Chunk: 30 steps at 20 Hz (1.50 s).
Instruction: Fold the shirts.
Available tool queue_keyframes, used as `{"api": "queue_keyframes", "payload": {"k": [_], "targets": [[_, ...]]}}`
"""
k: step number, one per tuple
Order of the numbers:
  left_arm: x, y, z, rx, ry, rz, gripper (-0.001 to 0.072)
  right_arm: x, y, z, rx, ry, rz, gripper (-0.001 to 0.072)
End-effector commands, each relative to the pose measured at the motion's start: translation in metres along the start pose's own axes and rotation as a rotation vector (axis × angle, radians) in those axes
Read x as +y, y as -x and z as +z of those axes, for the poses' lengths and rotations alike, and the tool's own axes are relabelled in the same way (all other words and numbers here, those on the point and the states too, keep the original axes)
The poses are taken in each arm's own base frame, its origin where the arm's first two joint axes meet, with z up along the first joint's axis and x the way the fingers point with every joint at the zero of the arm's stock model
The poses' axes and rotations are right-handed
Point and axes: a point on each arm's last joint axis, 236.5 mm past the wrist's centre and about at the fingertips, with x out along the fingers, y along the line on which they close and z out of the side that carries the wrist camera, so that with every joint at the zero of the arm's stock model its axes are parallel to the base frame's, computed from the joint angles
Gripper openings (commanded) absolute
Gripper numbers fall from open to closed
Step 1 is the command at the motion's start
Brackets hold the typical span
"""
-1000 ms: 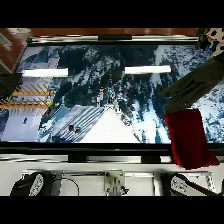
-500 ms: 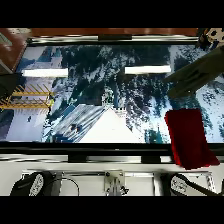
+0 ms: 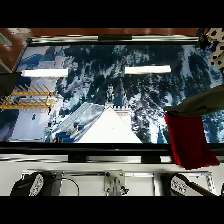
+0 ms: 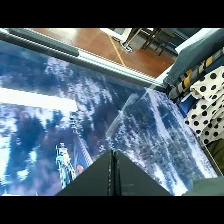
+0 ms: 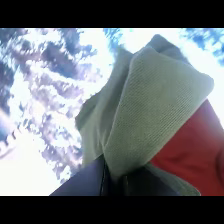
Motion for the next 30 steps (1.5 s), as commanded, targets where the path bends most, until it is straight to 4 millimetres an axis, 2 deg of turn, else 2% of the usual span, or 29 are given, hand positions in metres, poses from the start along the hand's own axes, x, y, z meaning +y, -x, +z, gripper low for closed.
{"api": "queue_keyframes", "payload": {"k": [1,3,5,8,11,14,18,25,29,30], "targets": [[0.0,0.0,0.0,-0.001,-0.003,0.0,0.0031,-0.031,0.02,-0.021,0.025,-0.04,-0.123,0.0076],[0.001,0.0,0.001,-0.003,-0.003,0.002,0.0031,-0.029,0.015,-0.032,0.058,-0.057,-0.109,0.0076],[0.0,0.0,0.001,-0.002,-0.003,0.001,0.0031,-0.029,-0.003,-0.057,0.148,-0.061,-0.099,0.0076],[0.001,0.0,0.001,-0.002,-0.003,0.001,0.0031,-0.057,-0.029,-0.106,0.277,-0.076,-0.192,0.0076],[0.001,0.0,0.001,-0.002,-0.026,0.002,0.0031,-0.083,-0.034,-0.143,0.317,-0.1,-0.277,0.0076],[0.001,0.0,0.0,-0.002,-0.032,0.002,0.0031,-0.098,-0.03,-0.159,0.305,-0.117,-0.324,0.0076],[0.001,0.0,0.0,-0.002,-0.032,0.002,0.0031,-0.12,-0.024,-0.169,0.272,-0.166,-0.415,0.0076],[-0.001,0.0,0.0,-0.002,-0.029,-0.004,0.0031,-0.118,-0.042,-0.216,0.36,-0.219,-0.388,0.0076],[-0.002,0.0,0.001,-0.005,-0.026,-0.008,0.0031,-0.131,-0.049,-0.241,0.393,-0.248,-0.432,0.0084],[-0.002,0.0,0.001,-0.005,-0.026,-0.008,0.0031,-0.135,-0.049,-0.246,0.39,-0.253,-0.448,0.0154]]}}
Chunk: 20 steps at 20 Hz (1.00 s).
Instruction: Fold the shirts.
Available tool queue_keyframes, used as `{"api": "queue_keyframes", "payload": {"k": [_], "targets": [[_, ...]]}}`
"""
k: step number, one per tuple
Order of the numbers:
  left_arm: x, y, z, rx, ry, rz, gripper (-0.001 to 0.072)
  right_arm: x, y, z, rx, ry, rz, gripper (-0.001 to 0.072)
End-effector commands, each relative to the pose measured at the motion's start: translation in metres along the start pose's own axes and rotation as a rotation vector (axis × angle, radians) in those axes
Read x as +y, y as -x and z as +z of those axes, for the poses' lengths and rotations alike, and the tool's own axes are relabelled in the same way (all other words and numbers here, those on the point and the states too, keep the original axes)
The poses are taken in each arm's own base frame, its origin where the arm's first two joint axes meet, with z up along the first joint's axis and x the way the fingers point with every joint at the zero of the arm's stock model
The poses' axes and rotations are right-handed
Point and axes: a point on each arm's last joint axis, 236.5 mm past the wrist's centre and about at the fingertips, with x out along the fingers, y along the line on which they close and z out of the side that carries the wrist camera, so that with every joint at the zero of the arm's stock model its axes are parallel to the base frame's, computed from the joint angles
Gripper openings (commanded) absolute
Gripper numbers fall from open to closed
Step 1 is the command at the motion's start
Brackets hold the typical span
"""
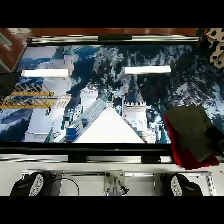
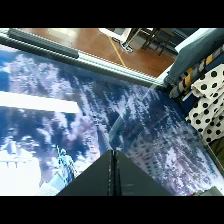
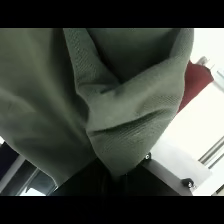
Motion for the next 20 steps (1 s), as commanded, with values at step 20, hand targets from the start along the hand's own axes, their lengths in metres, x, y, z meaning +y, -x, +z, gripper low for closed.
{"api": "queue_keyframes", "payload": {"k": [20], "targets": [[0.091,-0.078,-0.12,0.765,-0.253,0.433,0.003,0.258,0.117,0.087,-0.326,0.516,0.735,0.0673]]}}
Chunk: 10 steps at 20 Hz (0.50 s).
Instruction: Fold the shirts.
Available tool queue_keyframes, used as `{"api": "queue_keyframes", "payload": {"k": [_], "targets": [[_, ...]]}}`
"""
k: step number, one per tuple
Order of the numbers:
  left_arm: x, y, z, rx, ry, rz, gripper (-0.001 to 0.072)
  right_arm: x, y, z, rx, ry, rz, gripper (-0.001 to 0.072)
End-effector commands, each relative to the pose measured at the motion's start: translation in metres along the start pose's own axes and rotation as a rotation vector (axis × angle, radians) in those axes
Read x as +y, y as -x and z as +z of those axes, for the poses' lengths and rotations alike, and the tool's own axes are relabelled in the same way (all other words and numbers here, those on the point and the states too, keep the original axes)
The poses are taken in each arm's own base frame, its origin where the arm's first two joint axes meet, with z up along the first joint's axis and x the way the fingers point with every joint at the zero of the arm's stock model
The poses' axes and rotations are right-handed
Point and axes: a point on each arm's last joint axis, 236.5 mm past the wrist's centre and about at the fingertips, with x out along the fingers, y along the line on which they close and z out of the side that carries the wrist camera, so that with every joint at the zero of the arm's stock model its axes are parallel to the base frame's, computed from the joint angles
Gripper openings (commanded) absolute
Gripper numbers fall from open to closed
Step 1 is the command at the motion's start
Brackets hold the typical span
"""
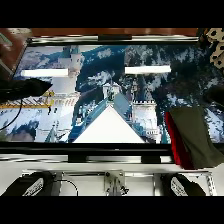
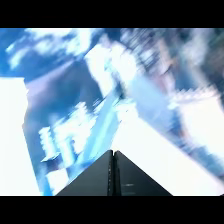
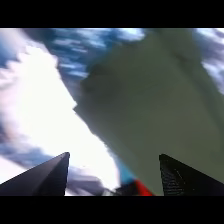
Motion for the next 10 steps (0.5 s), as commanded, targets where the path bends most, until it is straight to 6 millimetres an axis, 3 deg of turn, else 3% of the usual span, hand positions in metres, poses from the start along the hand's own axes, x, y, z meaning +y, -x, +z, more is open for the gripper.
{"api": "queue_keyframes", "payload": {"k": [1,2,3,4,7,10], "targets": [[0.042,-0.03,-0.025,0.315,-0.074,0.296,0.0063,0.107,-0.036,0.019,-0.022,0.1,0.255,0.0673],[0.039,-0.038,-0.032,0.393,-0.074,0.289,0.029,0.124,-0.051,0.004,0.033,0.121,0.249,0.0673],[0.036,-0.046,-0.04,0.468,-0.067,0.278,0.0577,0.137,-0.064,-0.01,0.088,0.129,0.25,0.0673],[0.036,-0.053,-0.048,0.525,-0.053,0.276,0.0615,0.147,-0.075,-0.023,0.138,0.153,0.255,0.0673],[0.044,-0.066,-0.069,0.635,-0.016,0.288,0.06,0.159,-0.096,-0.049,0.229,0.27,0.248,0.0674],[0.046,-0.071,-0.07,0.634,-0.016,0.289,0.06,0.148,-0.102,-0.052,0.233,0.35,0.187,0.0674]]}}
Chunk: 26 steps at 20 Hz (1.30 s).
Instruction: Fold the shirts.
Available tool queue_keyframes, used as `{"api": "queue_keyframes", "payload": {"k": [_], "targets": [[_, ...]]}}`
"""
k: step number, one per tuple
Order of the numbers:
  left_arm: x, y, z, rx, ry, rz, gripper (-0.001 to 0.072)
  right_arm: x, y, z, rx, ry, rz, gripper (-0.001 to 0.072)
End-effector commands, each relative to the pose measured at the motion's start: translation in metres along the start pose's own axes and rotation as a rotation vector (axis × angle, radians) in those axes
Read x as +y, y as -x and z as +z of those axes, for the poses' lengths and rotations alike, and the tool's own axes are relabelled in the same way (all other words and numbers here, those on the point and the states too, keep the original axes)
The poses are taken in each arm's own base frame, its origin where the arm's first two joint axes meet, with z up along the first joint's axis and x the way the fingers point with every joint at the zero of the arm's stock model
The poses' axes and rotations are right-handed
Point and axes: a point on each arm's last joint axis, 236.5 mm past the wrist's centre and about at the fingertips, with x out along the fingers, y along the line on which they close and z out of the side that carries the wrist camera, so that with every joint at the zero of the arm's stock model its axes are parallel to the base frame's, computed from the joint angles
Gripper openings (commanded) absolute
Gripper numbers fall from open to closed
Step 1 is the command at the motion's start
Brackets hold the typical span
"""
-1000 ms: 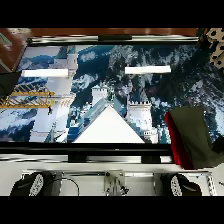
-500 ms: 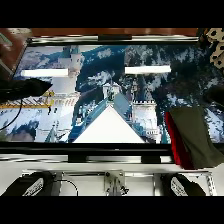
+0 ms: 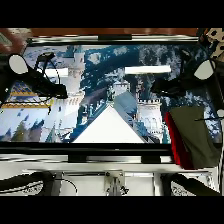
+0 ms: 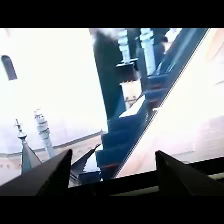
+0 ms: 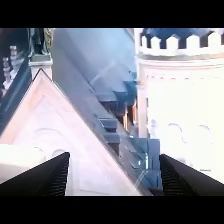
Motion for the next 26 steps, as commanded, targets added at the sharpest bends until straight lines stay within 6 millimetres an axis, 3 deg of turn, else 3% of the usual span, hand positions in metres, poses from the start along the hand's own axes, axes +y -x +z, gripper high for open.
{"api": "queue_keyframes", "payload": {"k": [1,3,5,10,26], "targets": [[0.004,-0.01,-0.004,0.055,0.011,0.027,0.06,-0.016,-0.012,-0.01,0.058,0.095,-0.107,0.0674],[0.004,-0.01,-0.001,0.044,0.011,0.026,0.0601,-0.046,-0.006,-0.015,0.09,0.146,-0.23,0.0673],[0.004,-0.011,0.002,0.03,0.011,0.026,0.0601,-0.057,-0.003,-0.014,0.096,0.181,-0.277,0.0674],[0.004,-0.011,0.003,0.025,0.01,0.026,0.0602,-0.045,-0.007,-0.011,0.076,0.172,-0.227,0.0674],[0.004,-0.011,0.003,0.025,0.011,0.026,0.0601,-0.045,-0.007,-0.01,0.072,0.173,-0.227,0.0673]]}}
